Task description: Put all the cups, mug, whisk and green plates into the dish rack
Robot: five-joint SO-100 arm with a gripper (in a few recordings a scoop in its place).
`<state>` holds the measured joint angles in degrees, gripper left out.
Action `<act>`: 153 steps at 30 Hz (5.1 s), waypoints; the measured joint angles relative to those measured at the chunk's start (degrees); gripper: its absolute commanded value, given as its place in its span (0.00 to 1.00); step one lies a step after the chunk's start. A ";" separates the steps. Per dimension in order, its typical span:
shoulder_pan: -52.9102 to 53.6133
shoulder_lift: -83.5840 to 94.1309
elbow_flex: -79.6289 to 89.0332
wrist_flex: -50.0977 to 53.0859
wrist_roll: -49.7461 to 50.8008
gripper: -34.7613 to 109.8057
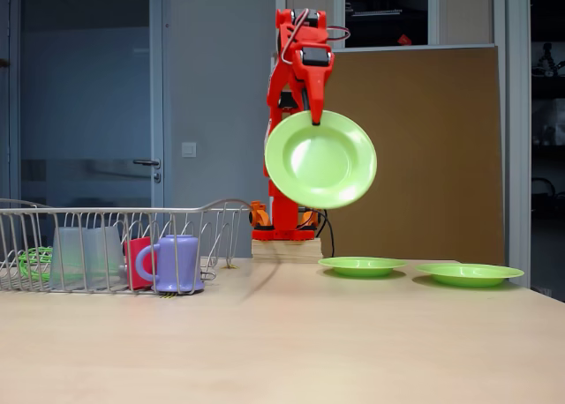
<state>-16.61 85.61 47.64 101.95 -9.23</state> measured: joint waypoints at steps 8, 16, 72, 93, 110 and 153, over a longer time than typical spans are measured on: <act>13.89 12.48 9.23 -6.59 -2.46 0.24; 33.84 19.16 18.90 -7.12 4.83 0.24; 68.99 -4.83 26.72 -19.51 -1.67 0.24; 71.89 -12.13 13.97 -11.51 -4.22 0.24; 72.16 0.44 34.19 -18.37 -3.96 0.24; 16.70 50.62 72.25 -16.26 19.78 0.24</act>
<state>0.09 136.23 119.88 85.69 10.55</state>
